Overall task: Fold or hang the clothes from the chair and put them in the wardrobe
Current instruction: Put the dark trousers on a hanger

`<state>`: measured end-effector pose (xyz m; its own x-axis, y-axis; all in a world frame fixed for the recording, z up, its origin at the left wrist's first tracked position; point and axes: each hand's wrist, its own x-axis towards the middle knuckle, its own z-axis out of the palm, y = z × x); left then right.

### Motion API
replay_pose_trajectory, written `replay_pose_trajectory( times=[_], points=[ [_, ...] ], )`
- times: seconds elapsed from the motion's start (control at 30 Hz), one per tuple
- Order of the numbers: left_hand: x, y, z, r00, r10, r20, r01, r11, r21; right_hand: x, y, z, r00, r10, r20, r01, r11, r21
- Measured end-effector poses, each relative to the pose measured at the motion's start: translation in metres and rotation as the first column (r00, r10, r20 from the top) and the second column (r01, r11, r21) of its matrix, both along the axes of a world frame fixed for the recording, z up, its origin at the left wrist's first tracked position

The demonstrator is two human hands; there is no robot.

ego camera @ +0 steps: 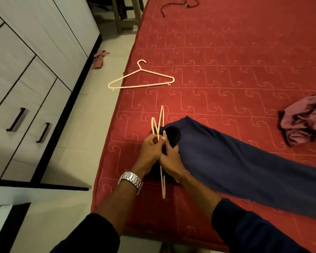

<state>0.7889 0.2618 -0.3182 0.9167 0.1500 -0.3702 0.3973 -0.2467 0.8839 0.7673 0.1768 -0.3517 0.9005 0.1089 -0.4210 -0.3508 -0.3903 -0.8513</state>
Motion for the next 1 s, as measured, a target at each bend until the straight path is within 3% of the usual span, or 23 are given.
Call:
replay_pose_trajectory(
  times=[0.1,0.17,0.27,0.4,0.5,0.8,0.9,1.0],
  points=[
    [0.006,0.017,0.004,0.991,0.114,-0.063,-0.122,0.982,-0.145,0.003,-0.004,0.013,0.995,-0.083,-0.060,0.094,0.970,0.225],
    [0.009,0.026,0.005,0.980,0.165,-0.110,-0.185,0.962,-0.202,0.006,-0.004,0.014,0.966,-0.244,-0.090,0.260,0.913,0.313],
    [0.009,0.031,0.002,0.974,0.194,-0.120,-0.211,0.966,-0.148,0.012,0.001,0.008,0.862,-0.488,-0.136,0.503,0.856,0.116],
    [0.002,0.030,-0.007,0.975,0.220,-0.043,-0.223,0.973,-0.065,0.012,0.018,0.005,0.884,-0.455,-0.105,0.439,0.886,-0.148],
    [0.003,0.036,-0.014,0.950,0.310,0.022,-0.311,0.950,0.039,0.013,0.013,0.005,0.896,-0.436,-0.083,0.408,0.883,-0.233],
    [-0.006,0.028,-0.020,0.970,0.230,0.084,-0.233,0.972,0.032,-0.006,-0.058,0.002,0.832,-0.505,-0.229,0.554,0.778,0.298],
    [0.002,0.008,-0.020,0.970,0.212,0.116,-0.216,0.976,0.021,-0.014,-0.096,0.013,0.831,-0.511,-0.219,0.555,0.746,0.368],
    [0.006,-0.017,-0.020,0.975,0.178,0.134,-0.180,0.984,0.003,-0.026,-0.142,0.025,0.814,-0.558,-0.164,0.578,0.747,0.329]
  ],
)
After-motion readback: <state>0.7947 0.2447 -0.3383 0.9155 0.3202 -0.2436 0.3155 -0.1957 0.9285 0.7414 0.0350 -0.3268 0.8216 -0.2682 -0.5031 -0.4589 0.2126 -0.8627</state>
